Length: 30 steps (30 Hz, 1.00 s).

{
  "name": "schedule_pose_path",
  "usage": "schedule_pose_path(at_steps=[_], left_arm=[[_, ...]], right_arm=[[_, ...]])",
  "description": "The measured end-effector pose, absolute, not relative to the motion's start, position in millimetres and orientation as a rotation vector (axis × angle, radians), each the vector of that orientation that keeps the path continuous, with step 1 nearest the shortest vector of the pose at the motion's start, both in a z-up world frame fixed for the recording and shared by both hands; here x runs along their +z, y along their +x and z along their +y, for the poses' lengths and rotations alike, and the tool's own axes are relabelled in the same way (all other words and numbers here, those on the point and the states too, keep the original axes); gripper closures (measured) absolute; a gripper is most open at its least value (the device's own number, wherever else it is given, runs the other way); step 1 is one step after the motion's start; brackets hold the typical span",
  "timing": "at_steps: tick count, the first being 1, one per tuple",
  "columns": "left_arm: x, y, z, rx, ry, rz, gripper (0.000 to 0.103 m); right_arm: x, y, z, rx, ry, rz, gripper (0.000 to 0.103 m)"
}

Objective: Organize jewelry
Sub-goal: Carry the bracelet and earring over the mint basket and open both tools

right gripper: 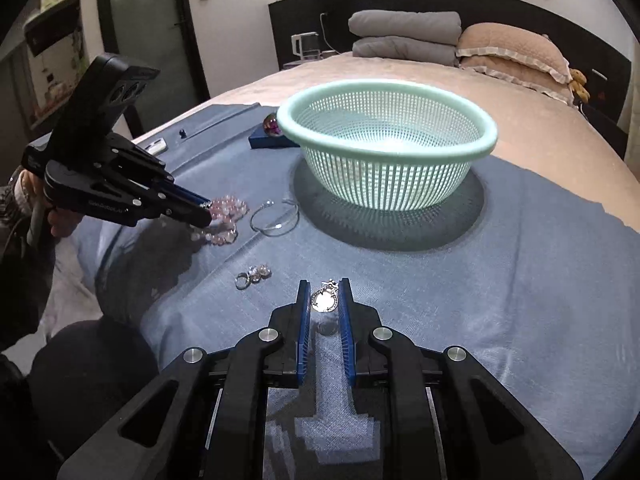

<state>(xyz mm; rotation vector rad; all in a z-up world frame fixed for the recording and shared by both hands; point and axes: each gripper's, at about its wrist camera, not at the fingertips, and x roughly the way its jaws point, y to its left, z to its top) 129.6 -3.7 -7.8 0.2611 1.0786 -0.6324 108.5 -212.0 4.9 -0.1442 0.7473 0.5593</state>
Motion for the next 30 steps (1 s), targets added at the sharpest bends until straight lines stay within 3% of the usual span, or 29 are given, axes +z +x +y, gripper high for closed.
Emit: schedule_pose_path(at_steps=[16, 23, 30], left_arm=[[107.1, 165.3, -12.2, -0.633, 0.362, 0.836, 0.094], [128.9, 207.7, -21.0, -0.646, 0.377, 0.795, 0.094], [116.0, 248.6, -34.8, -0.674, 0.37, 0.814, 0.094]], right_arm=[[112.0, 138.2, -221.8, 0.523, -0.322, 0.584, 0.09], [113.1, 175.3, -218.0, 0.553, -0.346, 0.582, 0.09], [77.0, 221.1, -207.0, 0.592, -0.327, 0.638, 0.09]])
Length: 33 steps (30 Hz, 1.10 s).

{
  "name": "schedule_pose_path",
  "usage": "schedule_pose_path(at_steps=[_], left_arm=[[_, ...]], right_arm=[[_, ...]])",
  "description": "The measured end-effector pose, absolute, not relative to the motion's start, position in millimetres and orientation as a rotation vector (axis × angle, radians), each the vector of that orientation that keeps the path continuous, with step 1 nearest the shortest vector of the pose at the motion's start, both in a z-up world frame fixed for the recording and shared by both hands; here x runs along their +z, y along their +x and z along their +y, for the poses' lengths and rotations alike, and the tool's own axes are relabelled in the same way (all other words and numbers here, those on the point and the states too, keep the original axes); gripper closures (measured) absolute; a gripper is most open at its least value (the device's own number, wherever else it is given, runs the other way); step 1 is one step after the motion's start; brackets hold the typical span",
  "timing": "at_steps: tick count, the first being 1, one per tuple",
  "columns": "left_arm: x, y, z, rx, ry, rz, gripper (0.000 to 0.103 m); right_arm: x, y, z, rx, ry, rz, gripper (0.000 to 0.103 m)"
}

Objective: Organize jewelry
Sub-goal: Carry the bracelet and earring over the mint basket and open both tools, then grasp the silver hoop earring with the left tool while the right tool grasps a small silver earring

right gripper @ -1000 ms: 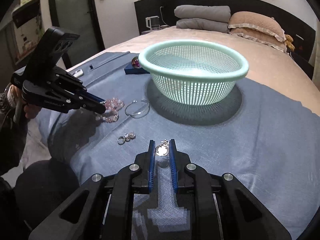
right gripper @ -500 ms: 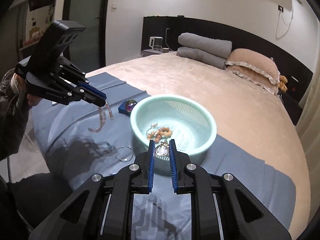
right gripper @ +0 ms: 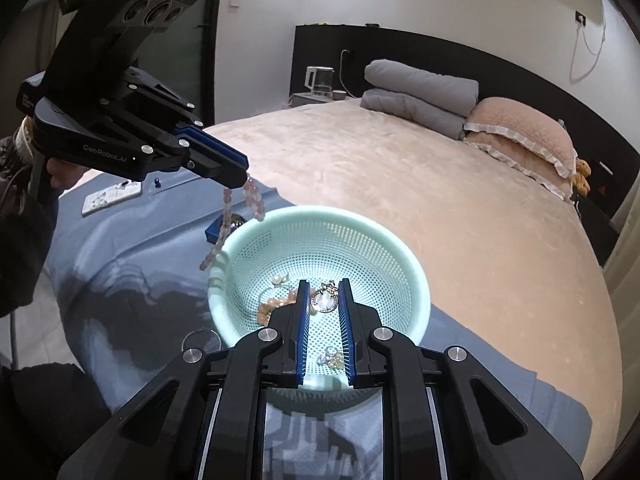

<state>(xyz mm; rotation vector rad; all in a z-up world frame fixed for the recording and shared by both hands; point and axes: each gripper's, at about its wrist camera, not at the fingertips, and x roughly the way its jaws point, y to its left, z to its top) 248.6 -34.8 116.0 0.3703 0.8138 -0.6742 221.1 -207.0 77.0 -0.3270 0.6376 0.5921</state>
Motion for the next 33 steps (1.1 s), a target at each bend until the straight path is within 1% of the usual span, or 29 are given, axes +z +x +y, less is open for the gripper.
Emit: schedule_pose_path(at_steps=[6, 11, 21, 26, 27, 28, 29, 30, 32, 33], left_arm=[[77.7, 269.9, -48.3, -0.699, 0.375, 0.883, 0.094], [56.0, 281.1, -49.7, -0.698, 0.369, 0.927, 0.094], [71.6, 291.0, -70.8, -0.714, 0.374, 0.907, 0.094], [62.4, 297.9, -72.7, -0.688, 0.373, 0.936, 0.093], [56.1, 297.9, -70.6, -0.684, 0.375, 0.953, 0.089], [50.5, 294.5, -68.3, -0.682, 0.375, 0.967, 0.083], [46.7, 291.0, -64.1, -0.674, 0.378, 0.971, 0.067], [45.4, 286.0, -59.0, -0.661, 0.389, 0.962, 0.044], [51.1, 271.4, -43.9, -0.62, 0.404, 0.907, 0.024], [56.5, 263.5, -35.0, -0.606, 0.402, 0.876, 0.021]], right_arm=[[36.2, 244.2, -201.3, 0.601, -0.324, 0.713, 0.09], [22.4, 244.5, -202.1, 0.587, -0.306, 0.736, 0.089], [26.8, 247.9, -204.1, 0.578, -0.296, 0.736, 0.089], [25.6, 250.6, -205.9, 0.532, -0.296, 0.739, 0.088], [24.9, 252.1, -207.2, 0.503, -0.295, 0.748, 0.081], [25.0, 252.0, -208.7, 0.472, -0.298, 0.746, 0.057], [26.5, 248.8, -210.6, 0.45, -0.296, 0.726, 0.044], [30.0, 244.2, -213.5, 0.443, -0.279, 0.698, 0.029], [38.6, 233.2, -220.1, 0.425, -0.246, 0.651, 0.022], [43.4, 225.3, -223.2, 0.41, -0.233, 0.619, 0.016]])
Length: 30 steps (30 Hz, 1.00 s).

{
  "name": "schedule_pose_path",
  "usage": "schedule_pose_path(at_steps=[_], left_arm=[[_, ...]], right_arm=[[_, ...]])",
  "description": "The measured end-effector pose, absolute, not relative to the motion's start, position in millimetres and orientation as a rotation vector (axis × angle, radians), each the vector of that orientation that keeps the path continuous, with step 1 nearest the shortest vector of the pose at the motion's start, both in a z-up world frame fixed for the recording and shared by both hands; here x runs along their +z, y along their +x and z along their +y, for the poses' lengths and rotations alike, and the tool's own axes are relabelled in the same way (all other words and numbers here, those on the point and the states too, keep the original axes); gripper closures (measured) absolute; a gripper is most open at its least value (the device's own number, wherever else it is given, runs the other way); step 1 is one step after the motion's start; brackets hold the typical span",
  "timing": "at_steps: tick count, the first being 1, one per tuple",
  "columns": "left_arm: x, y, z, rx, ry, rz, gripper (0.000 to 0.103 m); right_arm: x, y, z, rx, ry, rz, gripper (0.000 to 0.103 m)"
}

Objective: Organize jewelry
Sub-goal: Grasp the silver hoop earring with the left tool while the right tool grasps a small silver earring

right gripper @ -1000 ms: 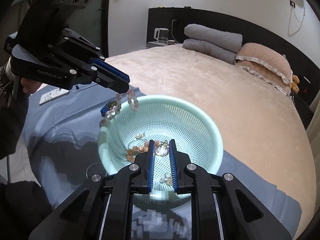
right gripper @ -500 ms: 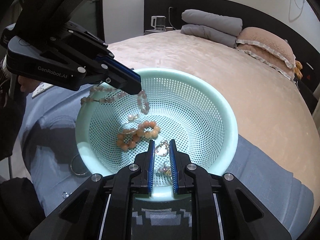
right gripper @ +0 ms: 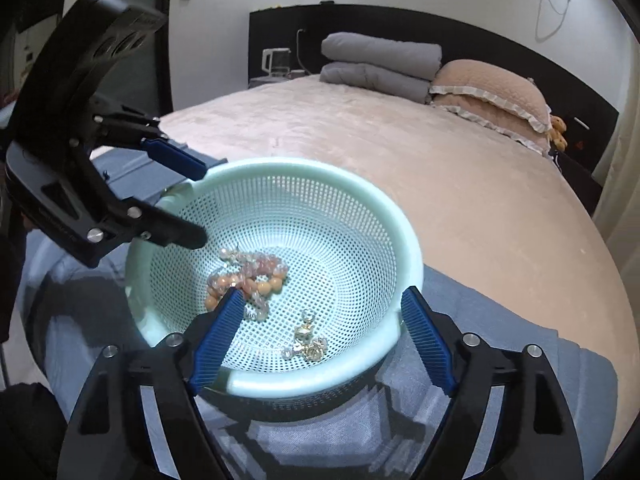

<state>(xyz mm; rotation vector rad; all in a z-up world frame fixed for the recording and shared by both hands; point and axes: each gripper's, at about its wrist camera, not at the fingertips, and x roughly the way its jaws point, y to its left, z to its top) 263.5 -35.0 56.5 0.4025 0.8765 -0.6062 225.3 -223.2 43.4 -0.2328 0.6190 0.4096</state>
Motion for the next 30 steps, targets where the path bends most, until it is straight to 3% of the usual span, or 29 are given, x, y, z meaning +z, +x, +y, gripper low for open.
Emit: schedule_pose_path(at_steps=[3, 8, 23, 30], left_arm=[[72.6, 236.5, -7.6, -0.524, 0.387, 0.754, 0.007], [68.8, 183.9, 15.6, -0.481, 0.497, 0.602, 0.006], [4.3, 113.4, 8.9, -0.629, 0.527, 0.689, 0.006], [-23.6, 130.3, -3.8, -0.653, 0.464, 0.792, 0.006]], right_arm=[[55.5, 198.6, -230.4, 0.434, -0.196, 0.55, 0.016], [57.8, 155.3, -227.3, 0.466, -0.207, 0.529, 0.016], [3.1, 93.4, -210.5, 0.557, -0.194, 0.656, 0.016], [-20.2, 83.1, -186.0, 0.657, -0.23, 0.682, 0.016]])
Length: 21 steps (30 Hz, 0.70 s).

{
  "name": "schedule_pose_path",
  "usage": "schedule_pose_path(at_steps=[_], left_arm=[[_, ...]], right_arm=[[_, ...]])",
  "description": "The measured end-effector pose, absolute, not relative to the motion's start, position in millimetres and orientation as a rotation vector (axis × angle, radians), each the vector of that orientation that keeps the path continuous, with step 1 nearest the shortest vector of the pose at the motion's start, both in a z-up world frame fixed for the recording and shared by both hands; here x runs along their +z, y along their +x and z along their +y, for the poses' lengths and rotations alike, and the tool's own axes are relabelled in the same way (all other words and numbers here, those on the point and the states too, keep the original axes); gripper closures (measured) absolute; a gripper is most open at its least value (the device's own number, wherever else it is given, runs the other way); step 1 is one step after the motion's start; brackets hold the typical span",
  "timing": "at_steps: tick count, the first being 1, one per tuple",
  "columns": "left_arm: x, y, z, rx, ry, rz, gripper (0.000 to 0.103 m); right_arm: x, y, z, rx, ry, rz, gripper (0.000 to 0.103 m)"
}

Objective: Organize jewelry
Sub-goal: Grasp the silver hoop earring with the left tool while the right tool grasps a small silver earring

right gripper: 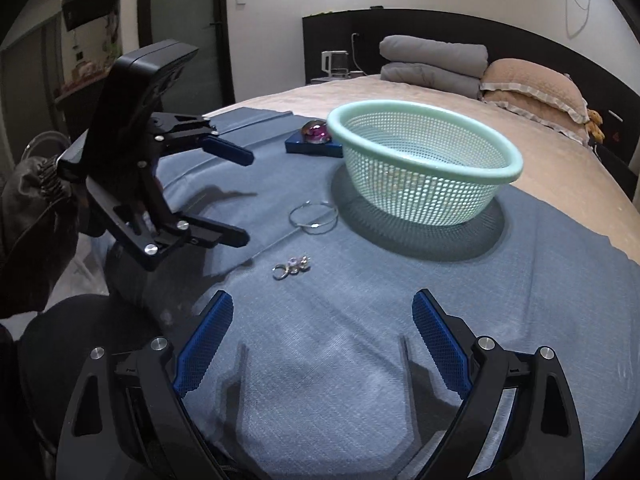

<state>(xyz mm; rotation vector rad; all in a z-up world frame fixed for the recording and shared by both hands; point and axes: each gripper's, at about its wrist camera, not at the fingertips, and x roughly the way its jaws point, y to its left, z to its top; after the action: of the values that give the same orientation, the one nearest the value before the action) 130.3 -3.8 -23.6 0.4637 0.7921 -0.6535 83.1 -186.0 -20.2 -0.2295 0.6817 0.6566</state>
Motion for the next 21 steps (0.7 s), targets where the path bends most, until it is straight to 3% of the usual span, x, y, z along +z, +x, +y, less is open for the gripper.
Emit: schedule_pose_path(at_steps=[13, 16, 17, 19, 21], left_arm=[[-44.8, 187.8, -16.8, -0.687, 0.324, 0.941, 0.011], [-43.2, 194.4, -19.7, -0.69, 0.327, 0.972, 0.016], [-42.0, 193.9, -20.7, -0.698, 0.33, 0.974, 0.024], [-39.5, 192.5, -24.1, -0.715, 0.34, 0.975, 0.037], [-38.6, 188.7, -30.9, -0.726, 0.361, 0.97, 0.054]], right_arm=[[-44.2, 111.2, -157.3, 0.699, -0.231, 0.702, 0.02], [-44.5, 118.1, -154.2, 0.696, -0.213, 0.717, 0.039], [-44.4, 118.6, -154.0, 0.695, -0.21, 0.715, 0.045], [-45.0, 120.2, -152.6, 0.691, -0.208, 0.716, 0.073], [-45.5, 120.2, -150.9, 0.725, -0.204, 0.726, 0.084]])
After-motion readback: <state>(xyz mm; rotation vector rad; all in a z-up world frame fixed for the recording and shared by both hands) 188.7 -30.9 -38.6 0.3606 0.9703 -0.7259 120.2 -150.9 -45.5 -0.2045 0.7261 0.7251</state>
